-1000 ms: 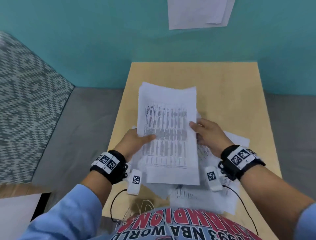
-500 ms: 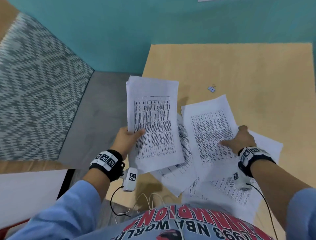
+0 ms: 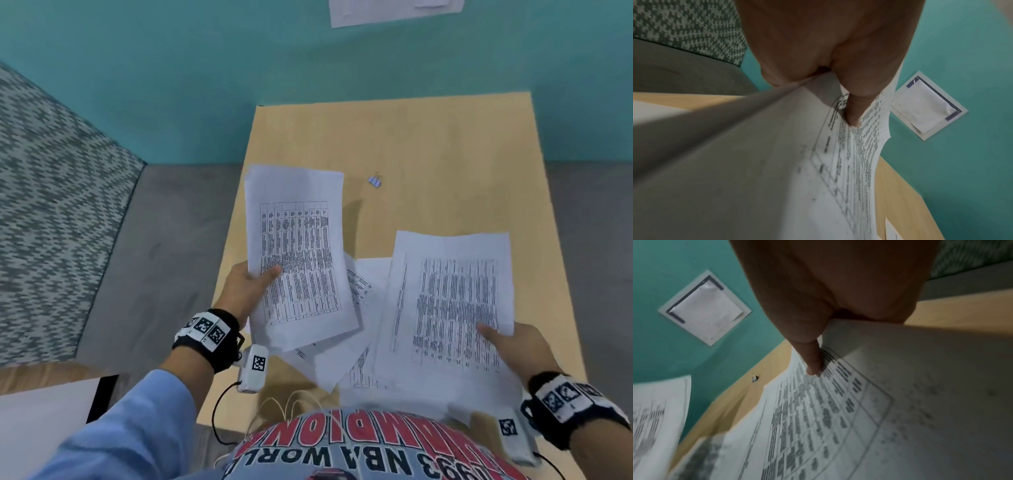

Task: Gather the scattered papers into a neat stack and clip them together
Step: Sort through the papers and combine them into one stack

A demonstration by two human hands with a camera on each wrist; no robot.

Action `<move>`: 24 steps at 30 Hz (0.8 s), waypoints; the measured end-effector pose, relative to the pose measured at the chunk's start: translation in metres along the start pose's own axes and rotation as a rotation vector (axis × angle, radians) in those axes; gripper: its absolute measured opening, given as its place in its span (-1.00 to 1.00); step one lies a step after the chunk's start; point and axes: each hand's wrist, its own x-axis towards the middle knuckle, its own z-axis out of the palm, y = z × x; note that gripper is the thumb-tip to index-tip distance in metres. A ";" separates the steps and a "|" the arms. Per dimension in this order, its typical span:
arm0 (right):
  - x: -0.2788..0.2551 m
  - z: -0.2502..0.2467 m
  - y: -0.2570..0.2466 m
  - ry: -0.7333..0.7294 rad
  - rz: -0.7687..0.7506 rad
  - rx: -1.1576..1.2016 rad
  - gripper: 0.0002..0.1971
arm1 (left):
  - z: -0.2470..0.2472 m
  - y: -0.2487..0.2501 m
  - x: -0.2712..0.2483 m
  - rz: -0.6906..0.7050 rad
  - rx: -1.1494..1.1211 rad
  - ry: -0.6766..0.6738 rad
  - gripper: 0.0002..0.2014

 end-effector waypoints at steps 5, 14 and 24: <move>-0.008 0.021 0.035 0.176 0.013 -0.111 -0.44 | 0.005 -0.003 -0.013 0.037 0.021 -0.033 -0.76; -0.012 0.054 -0.004 0.188 0.040 -0.030 -0.46 | -0.019 -0.018 -0.042 0.066 0.088 -0.033 -0.71; -0.040 0.005 0.014 0.168 0.020 0.222 -0.64 | -0.047 -0.043 -0.052 0.051 0.015 0.034 -0.75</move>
